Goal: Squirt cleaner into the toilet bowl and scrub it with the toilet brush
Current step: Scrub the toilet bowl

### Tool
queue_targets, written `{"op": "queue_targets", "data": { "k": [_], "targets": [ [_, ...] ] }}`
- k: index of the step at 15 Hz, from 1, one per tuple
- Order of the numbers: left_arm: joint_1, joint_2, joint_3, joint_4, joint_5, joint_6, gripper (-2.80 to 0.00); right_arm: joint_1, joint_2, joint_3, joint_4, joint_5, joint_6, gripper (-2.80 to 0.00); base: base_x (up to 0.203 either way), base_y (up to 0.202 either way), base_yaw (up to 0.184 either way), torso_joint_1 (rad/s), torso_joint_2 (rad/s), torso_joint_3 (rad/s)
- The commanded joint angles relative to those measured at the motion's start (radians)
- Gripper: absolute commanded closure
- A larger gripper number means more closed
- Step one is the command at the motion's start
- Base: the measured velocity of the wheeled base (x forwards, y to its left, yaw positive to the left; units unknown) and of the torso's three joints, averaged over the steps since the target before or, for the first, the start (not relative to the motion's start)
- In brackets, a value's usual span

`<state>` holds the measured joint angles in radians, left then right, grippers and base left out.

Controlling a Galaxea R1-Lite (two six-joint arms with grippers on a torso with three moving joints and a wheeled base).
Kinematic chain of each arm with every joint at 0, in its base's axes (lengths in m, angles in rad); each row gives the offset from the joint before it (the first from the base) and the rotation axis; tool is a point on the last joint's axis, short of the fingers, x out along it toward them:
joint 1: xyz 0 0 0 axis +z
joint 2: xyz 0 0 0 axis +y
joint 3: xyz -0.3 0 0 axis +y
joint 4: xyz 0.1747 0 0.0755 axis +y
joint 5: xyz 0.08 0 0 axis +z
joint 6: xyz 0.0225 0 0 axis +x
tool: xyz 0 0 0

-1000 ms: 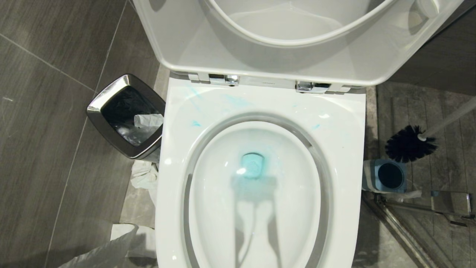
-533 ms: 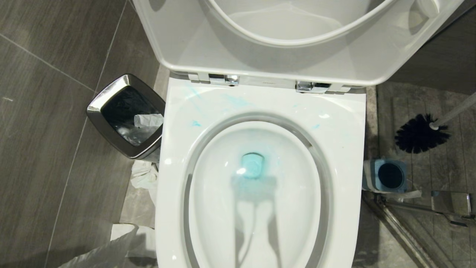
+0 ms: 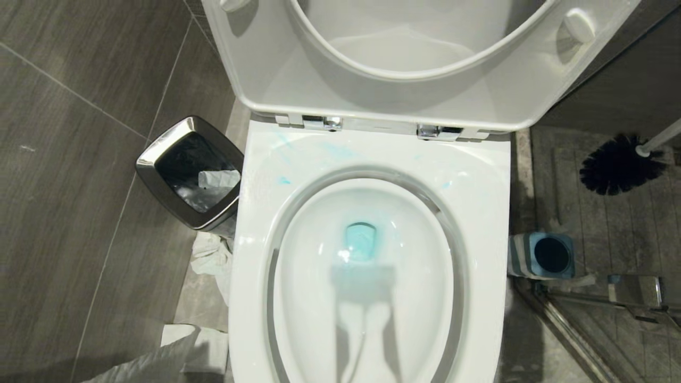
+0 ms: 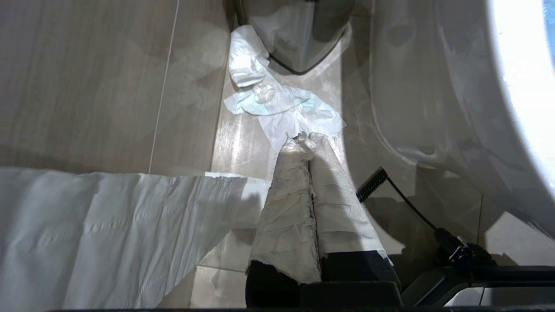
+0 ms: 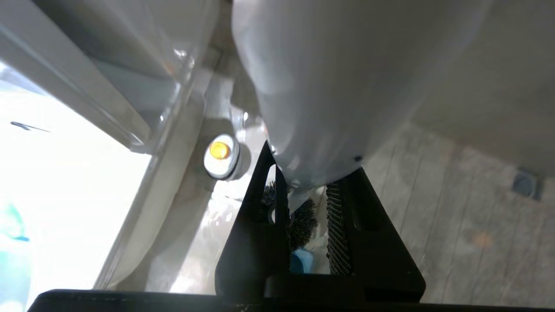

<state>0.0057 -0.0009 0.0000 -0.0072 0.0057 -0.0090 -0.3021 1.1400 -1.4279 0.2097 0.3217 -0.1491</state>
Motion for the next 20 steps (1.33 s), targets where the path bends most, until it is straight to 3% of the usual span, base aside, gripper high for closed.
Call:
{"op": "queue_targets", "data": {
  "k": [1, 20],
  "targets": [
    [0.0, 0.001, 0.006, 0.0, 0.0, 0.0, 0.0, 0.0, 0.005, -0.022, 0.0, 0.002, -0.001, 0.0, 0.0, 0.0, 0.0, 0.005, 0.0, 0.193],
    [0.0, -0.001, 0.006, -0.001, 0.0, -0.002, 0.0, 0.043, 0.037, -0.091, 0.092, -0.003, 0.029, 0.0, 0.0, 0.0, 0.0, 0.004, 0.0, 0.204]
  ]
}}
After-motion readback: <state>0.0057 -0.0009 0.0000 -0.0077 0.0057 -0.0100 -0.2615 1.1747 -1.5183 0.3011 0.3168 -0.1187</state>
